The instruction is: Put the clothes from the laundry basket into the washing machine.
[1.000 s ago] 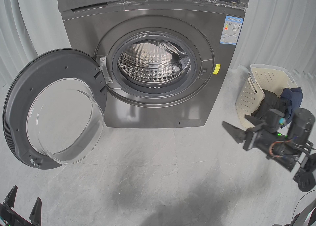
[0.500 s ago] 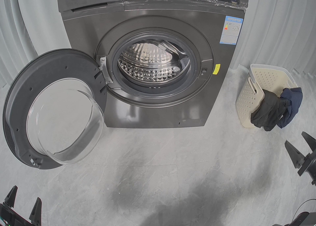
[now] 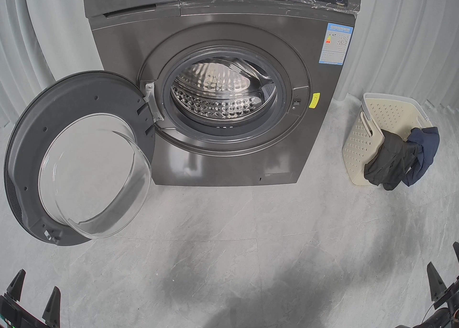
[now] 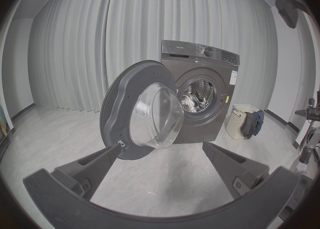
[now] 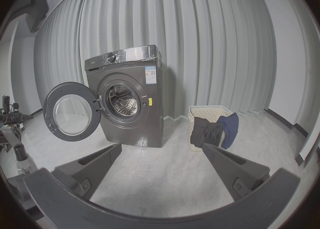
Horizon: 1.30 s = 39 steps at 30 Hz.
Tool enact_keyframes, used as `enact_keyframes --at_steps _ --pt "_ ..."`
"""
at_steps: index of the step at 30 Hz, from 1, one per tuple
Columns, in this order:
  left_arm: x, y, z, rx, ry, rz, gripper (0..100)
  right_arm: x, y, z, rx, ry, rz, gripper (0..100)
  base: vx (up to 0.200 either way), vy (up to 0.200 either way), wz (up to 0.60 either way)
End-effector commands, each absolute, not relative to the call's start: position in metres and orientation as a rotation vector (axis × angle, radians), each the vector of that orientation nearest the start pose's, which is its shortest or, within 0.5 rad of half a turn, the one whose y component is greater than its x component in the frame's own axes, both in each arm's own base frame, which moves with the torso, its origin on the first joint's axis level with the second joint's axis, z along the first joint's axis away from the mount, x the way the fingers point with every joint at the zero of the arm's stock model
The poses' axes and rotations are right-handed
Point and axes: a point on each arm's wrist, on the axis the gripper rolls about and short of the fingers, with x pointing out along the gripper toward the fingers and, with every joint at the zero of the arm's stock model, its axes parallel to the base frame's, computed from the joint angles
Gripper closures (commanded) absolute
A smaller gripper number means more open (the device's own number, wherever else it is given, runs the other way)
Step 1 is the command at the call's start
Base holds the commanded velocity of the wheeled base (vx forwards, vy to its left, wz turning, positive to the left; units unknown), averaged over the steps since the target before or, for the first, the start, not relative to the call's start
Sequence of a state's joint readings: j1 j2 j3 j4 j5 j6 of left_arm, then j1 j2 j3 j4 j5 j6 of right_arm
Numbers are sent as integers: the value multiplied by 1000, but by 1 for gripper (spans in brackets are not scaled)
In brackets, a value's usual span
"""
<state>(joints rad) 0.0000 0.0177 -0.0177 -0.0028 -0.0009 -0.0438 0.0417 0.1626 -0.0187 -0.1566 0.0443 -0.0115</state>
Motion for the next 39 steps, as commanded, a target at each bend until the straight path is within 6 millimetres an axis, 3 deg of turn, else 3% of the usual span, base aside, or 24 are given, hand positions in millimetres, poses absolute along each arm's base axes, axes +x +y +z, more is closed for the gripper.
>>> enact_keyframes --at_steps 1,11,16,23,32,39 --pt "-23 0 76 -44 0 -2 0 -23 1 84 -14 -80 50 0 0 0 0" --pt "-23 0 76 -44 0 -2 0 -23 -2 82 -4 -67 -95 0 0 0 0" --pt "-23 0 76 -44 0 -2 0 -23 0 75 21 22 3 0 200 0 0" --pt "-23 0 76 -44 0 -2 0 -23 -1 75 12 14 -22 0 200 0 0" --pt "-23 0 76 -44 -2 0 0 -23 -1 76 12 12 -22 0 0 0 0" --pt "-23 0 76 -44 0 0 0 -23 -1 76 12 12 -23 0 0 -200 0"
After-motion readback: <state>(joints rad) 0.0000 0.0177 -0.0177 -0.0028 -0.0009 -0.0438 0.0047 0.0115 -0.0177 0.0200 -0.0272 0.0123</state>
